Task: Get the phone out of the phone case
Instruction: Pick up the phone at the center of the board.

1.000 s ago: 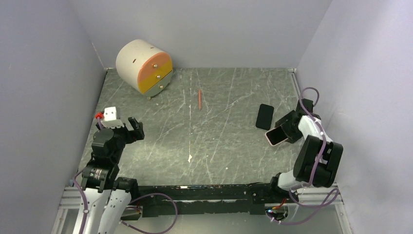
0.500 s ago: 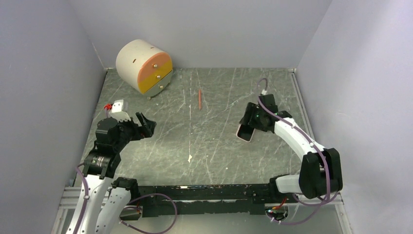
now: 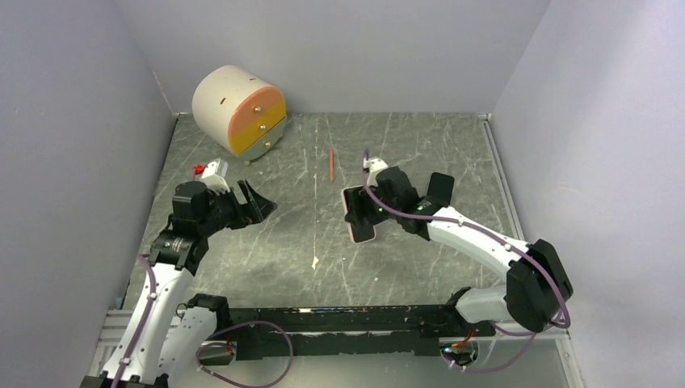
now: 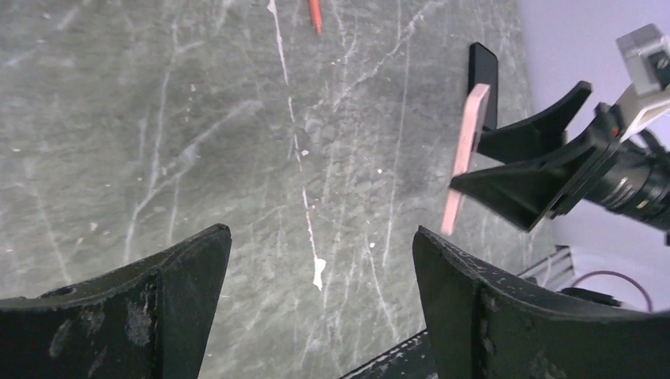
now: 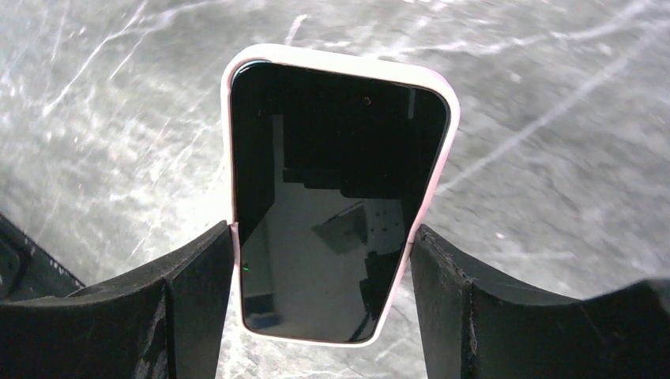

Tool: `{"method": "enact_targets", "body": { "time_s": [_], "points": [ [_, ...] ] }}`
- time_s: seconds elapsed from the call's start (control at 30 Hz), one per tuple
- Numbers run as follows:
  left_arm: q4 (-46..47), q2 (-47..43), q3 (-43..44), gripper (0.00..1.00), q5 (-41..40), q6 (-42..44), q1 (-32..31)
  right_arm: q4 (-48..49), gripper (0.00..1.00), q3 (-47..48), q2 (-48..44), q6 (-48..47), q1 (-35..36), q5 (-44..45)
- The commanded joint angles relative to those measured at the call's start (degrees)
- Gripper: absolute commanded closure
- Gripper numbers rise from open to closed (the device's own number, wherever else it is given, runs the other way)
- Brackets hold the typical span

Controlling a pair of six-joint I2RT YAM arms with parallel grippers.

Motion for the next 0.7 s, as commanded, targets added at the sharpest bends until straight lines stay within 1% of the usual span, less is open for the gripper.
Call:
{"method": "enact_targets", "body": {
  "time_s": [0.0, 0.2, 0.33, 0.47, 0.57, 0.67],
  "points": [
    [6.5, 1.6, -1.6, 0.11, 6.6, -6.2, -0.3, 9.5, 0.78, 4.3, 1.8, -7.8, 5.0, -2.2],
    [9.8, 6.6, -0.3, 0.11, 12.8, -7.1, -0.5, 8.6, 0.8, 9.8, 7.2, -15.0, 9.8, -5.0],
    [15.4, 8.6, -1.9, 0.11, 15.7, -11.4, -1.0, 8.2, 0.8, 12.9, 9.6, -19.2, 12.3, -6.1],
    [21.4, 10.8, -4.3, 0.12, 16.0, -16.3, -1.8, 8.3, 0.8, 15.4, 11.9, -20.9, 14.2, -7.5],
    [24.0, 13.0, -4.9, 0.15, 16.1, -18.0, -2.7, 7.9, 0.8, 17.2, 13.2, -22.0, 15.5, -7.7],
    [25.2, 15.1, -4.4, 0.2, 17.7, -18.2, -3.5, 7.0, 0.79, 19.0, 14.6, -23.5, 16.2, -7.6]
  ]
}}
